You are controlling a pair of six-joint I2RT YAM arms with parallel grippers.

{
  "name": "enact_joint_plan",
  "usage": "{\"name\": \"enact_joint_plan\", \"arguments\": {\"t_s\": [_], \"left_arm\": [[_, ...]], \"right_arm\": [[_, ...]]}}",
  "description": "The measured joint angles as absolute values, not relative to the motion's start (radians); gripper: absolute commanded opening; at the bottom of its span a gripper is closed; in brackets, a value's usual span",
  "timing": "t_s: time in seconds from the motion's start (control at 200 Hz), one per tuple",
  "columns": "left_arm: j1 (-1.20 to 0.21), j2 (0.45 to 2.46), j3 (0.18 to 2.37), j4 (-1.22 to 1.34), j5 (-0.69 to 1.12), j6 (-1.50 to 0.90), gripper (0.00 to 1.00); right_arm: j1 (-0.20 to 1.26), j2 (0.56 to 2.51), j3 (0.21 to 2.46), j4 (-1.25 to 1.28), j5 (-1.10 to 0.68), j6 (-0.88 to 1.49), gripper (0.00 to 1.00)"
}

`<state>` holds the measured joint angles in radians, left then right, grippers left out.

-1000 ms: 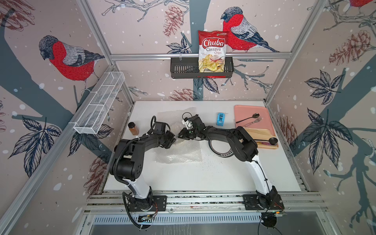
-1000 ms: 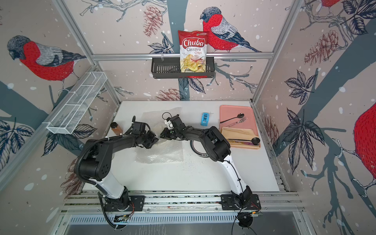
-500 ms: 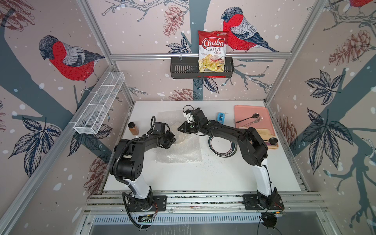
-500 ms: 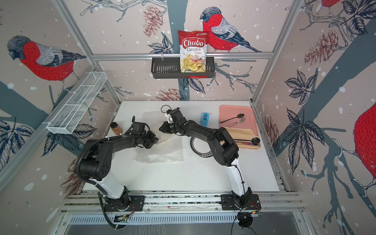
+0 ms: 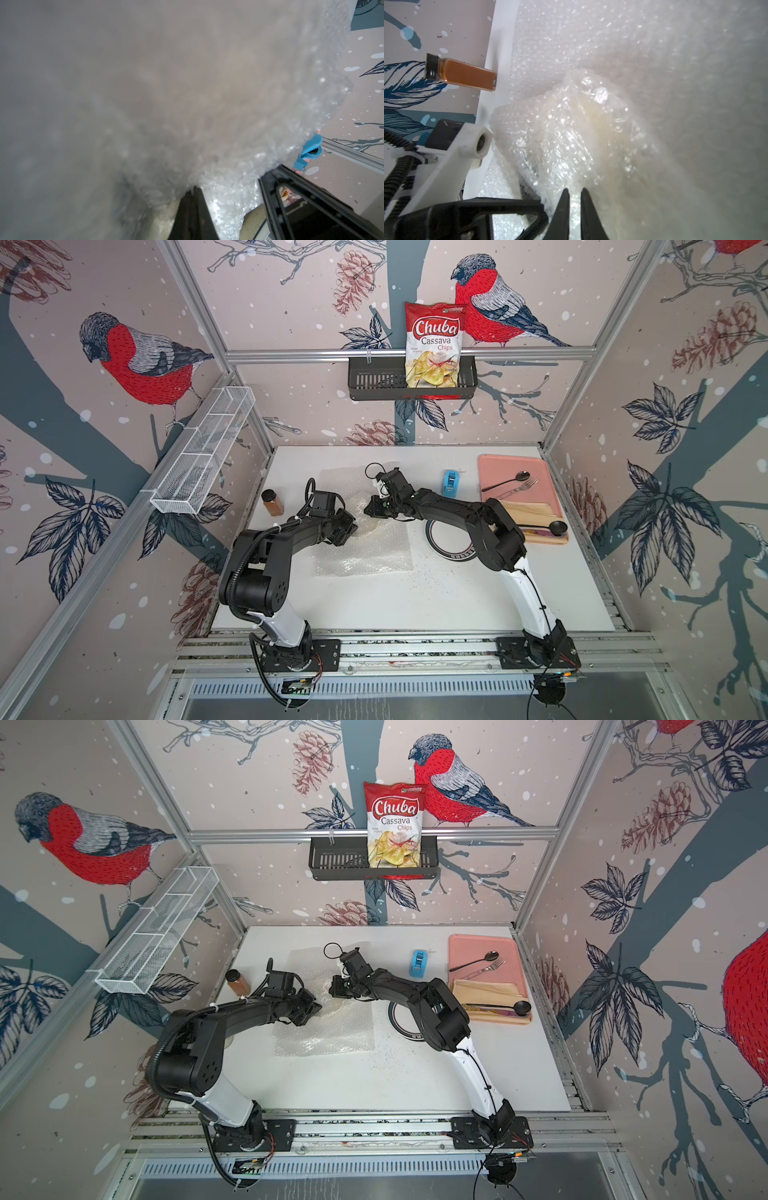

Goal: Wrap dinner plates in bubble wrap
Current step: Wrap the plate in the bubble wrap.

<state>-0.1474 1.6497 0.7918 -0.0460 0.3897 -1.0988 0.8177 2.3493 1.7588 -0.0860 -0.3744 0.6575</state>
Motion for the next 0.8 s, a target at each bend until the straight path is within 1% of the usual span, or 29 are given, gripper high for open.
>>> {"name": "enact_joint_plan", "arguments": {"t_s": [0.075, 0.105, 0.245, 0.33, 0.425, 0.525, 0.63, 0.8], "left_arm": [[-0.141, 1.64, 0.802, -0.075, 0.408, -1.09, 0.2], [-0.138, 1.635, 0.81, -0.09, 0.42, -1.08, 0.22], [-0.102, 1.602, 0.873, -0.206, 0.472, -0.997, 0.24], [-0.072, 1.568, 0.912, -0.271, 0.477, -0.945, 0.21], [-0.053, 1.546, 0.953, -0.318, 0.479, -0.909, 0.13], [-0.056, 1.566, 0.982, -0.322, 0.505, -0.889, 0.08], [-0.073, 1.613, 0.987, -0.314, 0.512, -0.888, 0.05], [-0.094, 1.724, 1.037, -0.297, 0.518, -0.891, 0.05]], "right_arm": [[0.817, 2.358, 1.758, -0.086, -0.373, 0.654, 0.13], [0.818, 2.361, 1.757, -0.085, -0.371, 0.654, 0.13], [0.817, 2.369, 1.755, -0.076, -0.368, 0.654, 0.13], [0.817, 2.369, 1.753, -0.072, -0.368, 0.654, 0.13], [0.817, 2.369, 1.749, -0.063, -0.368, 0.654, 0.13], [0.818, 2.369, 1.75, -0.061, -0.368, 0.654, 0.13], [0.818, 2.369, 1.751, -0.062, -0.368, 0.654, 0.13], [0.821, 2.366, 1.754, -0.065, -0.367, 0.654, 0.13]]}}
